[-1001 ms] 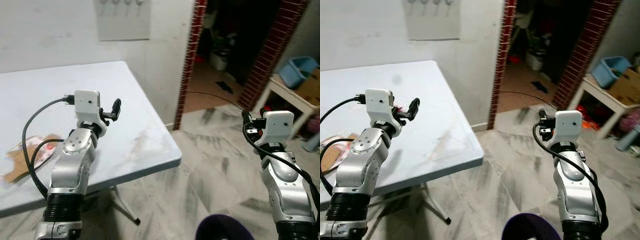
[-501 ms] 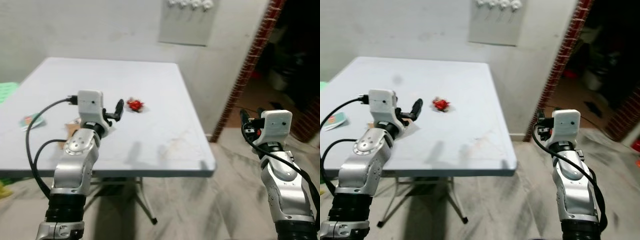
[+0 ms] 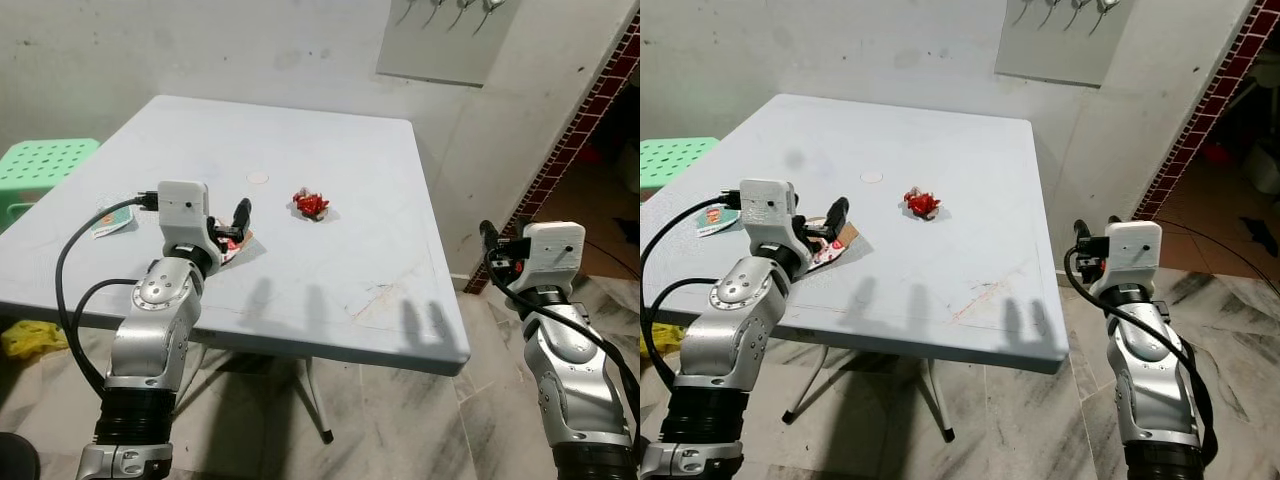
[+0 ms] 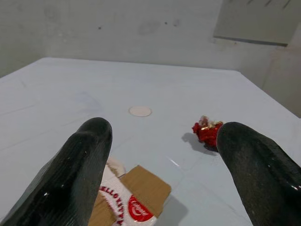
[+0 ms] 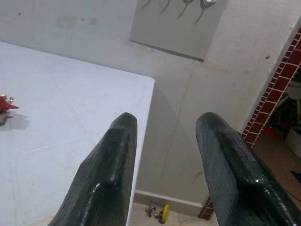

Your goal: Picking trash to rubbish bin

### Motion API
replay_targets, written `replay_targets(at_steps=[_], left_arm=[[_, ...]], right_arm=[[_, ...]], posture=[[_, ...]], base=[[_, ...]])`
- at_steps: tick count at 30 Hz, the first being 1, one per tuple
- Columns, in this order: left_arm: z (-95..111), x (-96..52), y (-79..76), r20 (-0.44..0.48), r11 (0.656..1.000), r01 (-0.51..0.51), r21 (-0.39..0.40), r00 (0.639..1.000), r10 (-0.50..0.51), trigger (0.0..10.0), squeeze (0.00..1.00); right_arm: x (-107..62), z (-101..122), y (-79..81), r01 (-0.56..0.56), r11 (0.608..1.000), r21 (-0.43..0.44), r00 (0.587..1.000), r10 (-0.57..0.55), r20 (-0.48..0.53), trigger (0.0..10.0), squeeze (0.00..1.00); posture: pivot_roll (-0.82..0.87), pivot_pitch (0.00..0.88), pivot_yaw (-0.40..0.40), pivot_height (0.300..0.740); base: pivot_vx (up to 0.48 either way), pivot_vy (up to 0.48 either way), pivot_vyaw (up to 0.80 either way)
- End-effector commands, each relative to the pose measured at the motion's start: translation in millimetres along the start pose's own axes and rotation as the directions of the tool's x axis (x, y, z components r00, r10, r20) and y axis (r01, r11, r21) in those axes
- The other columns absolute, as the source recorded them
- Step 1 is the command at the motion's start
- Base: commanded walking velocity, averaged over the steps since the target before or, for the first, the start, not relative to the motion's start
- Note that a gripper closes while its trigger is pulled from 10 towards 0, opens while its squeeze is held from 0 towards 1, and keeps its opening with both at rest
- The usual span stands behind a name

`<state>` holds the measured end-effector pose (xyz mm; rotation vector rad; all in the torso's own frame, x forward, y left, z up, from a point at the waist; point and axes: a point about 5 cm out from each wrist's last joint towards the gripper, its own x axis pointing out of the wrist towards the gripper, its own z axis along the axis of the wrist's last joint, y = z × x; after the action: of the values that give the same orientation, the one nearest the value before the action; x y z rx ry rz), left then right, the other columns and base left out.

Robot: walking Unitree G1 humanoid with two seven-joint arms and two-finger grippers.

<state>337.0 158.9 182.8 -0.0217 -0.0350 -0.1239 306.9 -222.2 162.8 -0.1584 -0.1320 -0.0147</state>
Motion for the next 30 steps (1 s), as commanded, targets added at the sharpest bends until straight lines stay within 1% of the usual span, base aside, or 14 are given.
replay_targets(at_steps=[1, 3, 9, 12, 15, 18, 23, 26, 28, 30], left_arm=[[3.1, -0.6, -3.0, 0.005, 1.000, 0.004, -0.005, 1.000, -0.004, 10.0, 0.00], [3.2, -0.4, -3.6, 0.005, 1.000, 0.009, -0.012, 1.000, -0.009, 10.0, 0.00], [2.1, -0.2, -4.3, -0.014, 0.999, 0.006, -0.050, 1.000, -0.007, 10.0, 0.00], [1.9, -0.2, -4.4, -0.013, 0.998, 0.005, -0.056, 1.000, -0.006, 10.0, 0.00], [1.2, -0.3, -4.4, -0.019, 0.999, 0.000, -0.051, 1.000, -0.001, 10.0, 0.00], [-1.9, 1.8, -3.9, -0.065, 0.999, -0.027, -0.036, 0.998, 0.024, 10.0, 0.00], [0.1, 2.0, -4.2, -0.061, 1.000, -0.029, -0.009, 0.998, 0.028, 10.0, 0.00], [-0.9, 2.3, -6.3, -0.078, 1.000, -0.014, -0.019, 0.997, 0.012, 10.0, 0.00], [0.4, 2.7, -7.8, -0.073, 1.000, -0.008, -0.002, 0.997, 0.008, 10.0, 0.00], [1.8, 2.7, -10.0, -0.071, 1.000, 0.004, -0.012, 0.997, -0.005, 10.0, 0.00]], right_arm=[[-0.3, 3.0, -3.5, 0.002, 1.000, -0.014, 1.000, -0.002, 0.003, 10.0, 0.00], [-0.1, 3.0, -3.6, 0.001, 1.000, -0.014, 1.000, -0.001, 0.002, 10.0, 0.00], [-1.5, 2.4, -2.4, -0.004, 1.000, -0.015, 1.000, 0.004, -0.003, 10.0, 0.00], [-1.8, 2.2, -2.4, -0.004, 1.000, -0.015, 1.000, 0.004, -0.003, 10.0, 0.00], [-2.7, 1.5, -2.3, -0.006, 1.000, -0.014, 1.000, 0.005, -0.007, 10.0, 0.00], [-3.6, 1.3, -2.3, -0.004, 1.000, -0.016, 1.000, 0.004, -0.008, 10.0, 0.00], [-3.8, 1.8, -2.6, 0.000, 0.999, 0.033, 1.000, 0.000, -0.003, 10.0, 0.00], [-4.1, 1.7, -2.6, -0.007, 0.999, 0.038, 1.000, 0.007, -0.007, 10.0, 0.00], [-4.6, 2.0, -2.5, -0.007, 0.999, 0.038, 1.000, 0.008, -0.007, 10.0, 0.00], [-5.5, 2.9, -2.6, -0.006, 0.999, 0.045, 1.000, 0.006, -0.001, 10.0, 0.00]], posture=[[0.00, 0.003, -0.090, 0.740], [0.00, 0.004, -0.090, 0.740], [-0.01, 0.010, -0.089, 0.740], [-0.01, 0.010, -0.089, 0.740], [-0.01, 0.012, -0.089, 0.740], [-0.01, 0.013, -0.089, 0.740], [-0.01, 0.014, -0.088, 0.740], [-0.01, 0.015, -0.087, 0.740], [-0.01, 0.016, -0.084, 0.740], [-0.01, 0.018, -0.083, 0.740]], base=[[0.000, 0.000, 0.80], [0.000, 0.000, 0.80], [0.000, 0.444, 0.78], [0.000, 0.430, 0.71], [0.000, 0.000, 0.69], [0.000, 0.000, 0.50], [0.000, 0.000, 0.00], [0.000, 0.000, 0.00], [0.000, 0.000, 0.00], [0.000, 0.000, 0.00]])
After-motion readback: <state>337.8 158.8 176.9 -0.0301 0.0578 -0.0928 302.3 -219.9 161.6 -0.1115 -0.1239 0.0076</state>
